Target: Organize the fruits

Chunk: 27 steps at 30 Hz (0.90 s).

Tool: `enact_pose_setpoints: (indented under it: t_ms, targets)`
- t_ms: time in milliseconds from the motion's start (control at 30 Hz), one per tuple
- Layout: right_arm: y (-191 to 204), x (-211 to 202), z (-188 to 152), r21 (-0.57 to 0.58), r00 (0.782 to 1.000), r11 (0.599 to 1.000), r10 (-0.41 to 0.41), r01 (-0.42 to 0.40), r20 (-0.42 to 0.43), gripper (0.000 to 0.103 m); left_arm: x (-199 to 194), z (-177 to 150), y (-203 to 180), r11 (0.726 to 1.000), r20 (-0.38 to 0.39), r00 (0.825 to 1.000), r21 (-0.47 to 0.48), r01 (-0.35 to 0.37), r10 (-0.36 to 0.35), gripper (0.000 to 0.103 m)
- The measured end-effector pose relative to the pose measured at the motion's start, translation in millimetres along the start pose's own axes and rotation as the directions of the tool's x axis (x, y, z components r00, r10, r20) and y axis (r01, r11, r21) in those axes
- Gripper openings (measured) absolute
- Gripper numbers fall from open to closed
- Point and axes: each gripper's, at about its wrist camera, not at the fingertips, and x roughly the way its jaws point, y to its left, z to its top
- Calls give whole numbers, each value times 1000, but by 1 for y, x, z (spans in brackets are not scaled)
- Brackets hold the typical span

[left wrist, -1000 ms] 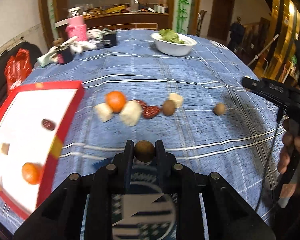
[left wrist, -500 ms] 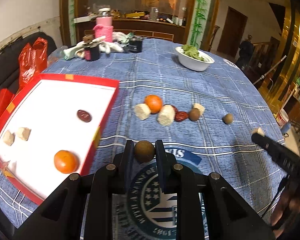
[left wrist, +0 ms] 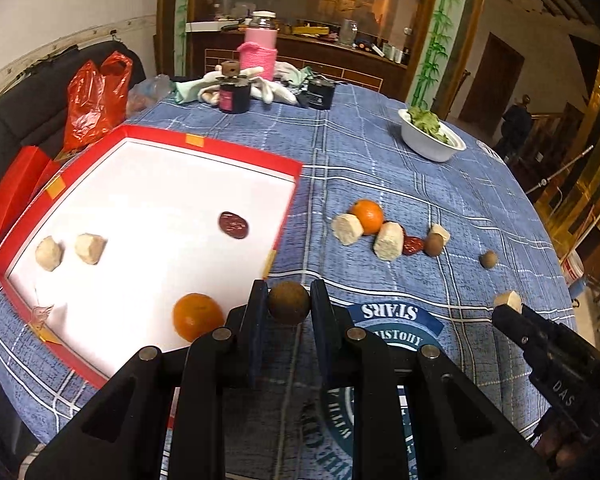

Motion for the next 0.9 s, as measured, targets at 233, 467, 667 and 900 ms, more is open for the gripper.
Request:
enact_pose_setpoints:
  t_ms: [233, 467, 667, 900]
  targets:
    - [26, 4, 5, -50, 1000, 998, 23, -23, -8, 30, -2, 3, 23, 999, 3, 1000, -39, -21, 21, 19]
    - [61, 12, 16, -109, 999, 993, 47, -48, -7, 30, -6, 10, 58, 994, 22, 998, -102, -49, 51, 19]
    - [93, 30, 23, -169, 998, 983, 63, -67, -29, 30, -3, 12, 89, 985, 20, 996, -151, -88, 92, 19]
    - [132, 55, 30, -249, 996, 965, 64, -76, -57, 29, -1, 13, 115, 974, 17, 991, -191, -126, 131, 19]
